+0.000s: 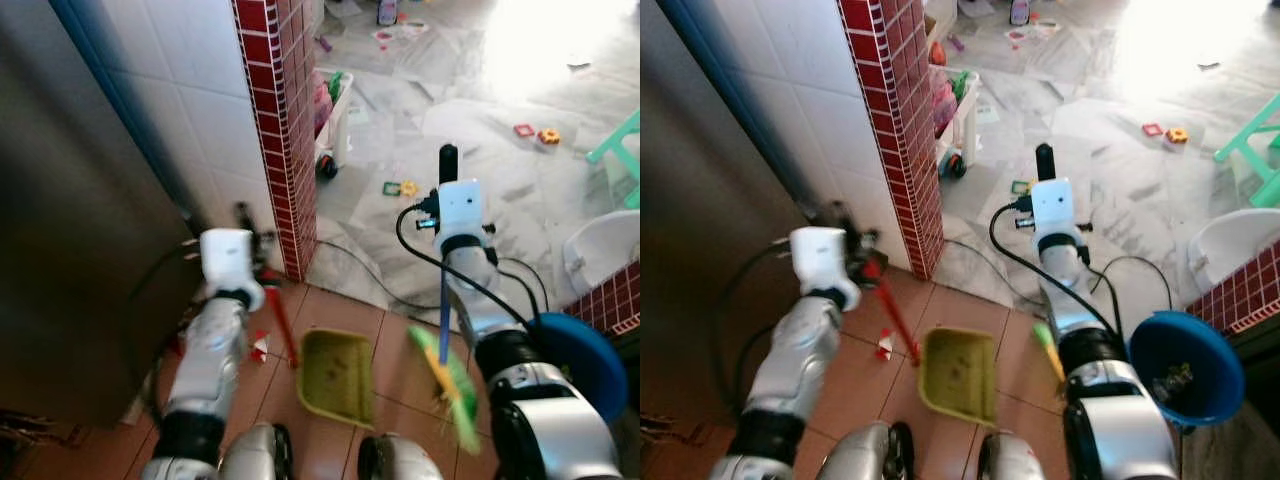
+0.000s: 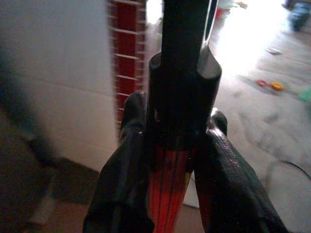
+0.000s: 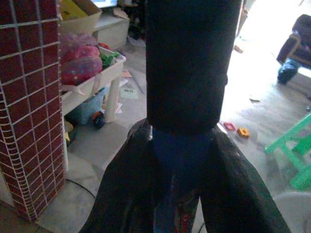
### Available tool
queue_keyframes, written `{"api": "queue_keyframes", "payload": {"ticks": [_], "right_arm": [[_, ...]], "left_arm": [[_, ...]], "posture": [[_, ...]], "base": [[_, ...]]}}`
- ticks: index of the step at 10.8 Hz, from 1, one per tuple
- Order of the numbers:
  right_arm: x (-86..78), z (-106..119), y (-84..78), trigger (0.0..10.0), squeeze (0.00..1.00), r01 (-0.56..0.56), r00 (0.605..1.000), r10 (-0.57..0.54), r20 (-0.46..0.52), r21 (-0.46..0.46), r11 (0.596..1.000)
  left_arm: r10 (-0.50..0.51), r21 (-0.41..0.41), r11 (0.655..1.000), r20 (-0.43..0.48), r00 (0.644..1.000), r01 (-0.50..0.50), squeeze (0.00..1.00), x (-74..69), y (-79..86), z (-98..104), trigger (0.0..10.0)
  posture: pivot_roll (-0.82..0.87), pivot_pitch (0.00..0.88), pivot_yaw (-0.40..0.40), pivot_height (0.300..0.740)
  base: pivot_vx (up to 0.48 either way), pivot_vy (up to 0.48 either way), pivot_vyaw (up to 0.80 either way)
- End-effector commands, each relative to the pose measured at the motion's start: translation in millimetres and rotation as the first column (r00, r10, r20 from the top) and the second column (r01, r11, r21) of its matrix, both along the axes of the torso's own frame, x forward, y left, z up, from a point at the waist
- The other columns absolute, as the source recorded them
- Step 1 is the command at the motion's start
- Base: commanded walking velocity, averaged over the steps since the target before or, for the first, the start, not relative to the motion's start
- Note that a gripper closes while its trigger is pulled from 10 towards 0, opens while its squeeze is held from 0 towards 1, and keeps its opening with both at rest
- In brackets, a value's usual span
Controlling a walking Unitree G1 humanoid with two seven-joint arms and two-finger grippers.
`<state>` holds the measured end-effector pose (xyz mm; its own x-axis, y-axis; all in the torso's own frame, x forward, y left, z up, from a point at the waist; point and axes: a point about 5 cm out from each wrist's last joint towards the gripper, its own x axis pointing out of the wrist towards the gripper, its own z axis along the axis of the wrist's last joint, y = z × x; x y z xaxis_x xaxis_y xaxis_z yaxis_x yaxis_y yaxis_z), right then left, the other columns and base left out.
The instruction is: Sweep floor
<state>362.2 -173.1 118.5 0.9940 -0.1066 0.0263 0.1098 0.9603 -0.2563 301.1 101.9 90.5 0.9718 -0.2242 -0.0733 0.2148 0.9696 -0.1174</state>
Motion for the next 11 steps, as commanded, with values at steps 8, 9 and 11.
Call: {"api": "queue_keyframes", "payload": {"ticks": [8, 9, 11], "right_arm": [[12.4, 21, 22.2, 10.0, 0.00, 0.047, 0.999, -0.046, -0.012, 0.348, 0.936], [14.4, 26, 26.4, 10.0, 0.00, 0.023, 1.000, -0.024, -0.002, 0.388, 0.921], [18.4, 50, 38.9, 10.0, 0.00, -0.110, 0.992, 0.082, 0.093, 0.368, 0.923]], "left_arm": [[-0.033, 0.034, 0.999, -0.187, 0.982, 0.040, 0.00, -1.9, -10.3, -34, 10.0], [0.036, 0.060, 0.998, -0.158, 0.987, -0.027, 0.00, 1.3, -2.4, -31, 10.0], [0.125, 0.137, 0.984, -0.091, 0.988, -0.112, 0.00, 6.3, 10.0, -23, 10.0]], "posture": [[-0.05, 0.064, -0.002, 0.740], [-0.05, 0.062, -0.004, 0.740], [-0.06, 0.060, -0.005, 0.740]], "base": [[0.000, 0.000, 0.00], [0.000, 0.000, 0.00], [0.000, 0.000, 0.00]]}}
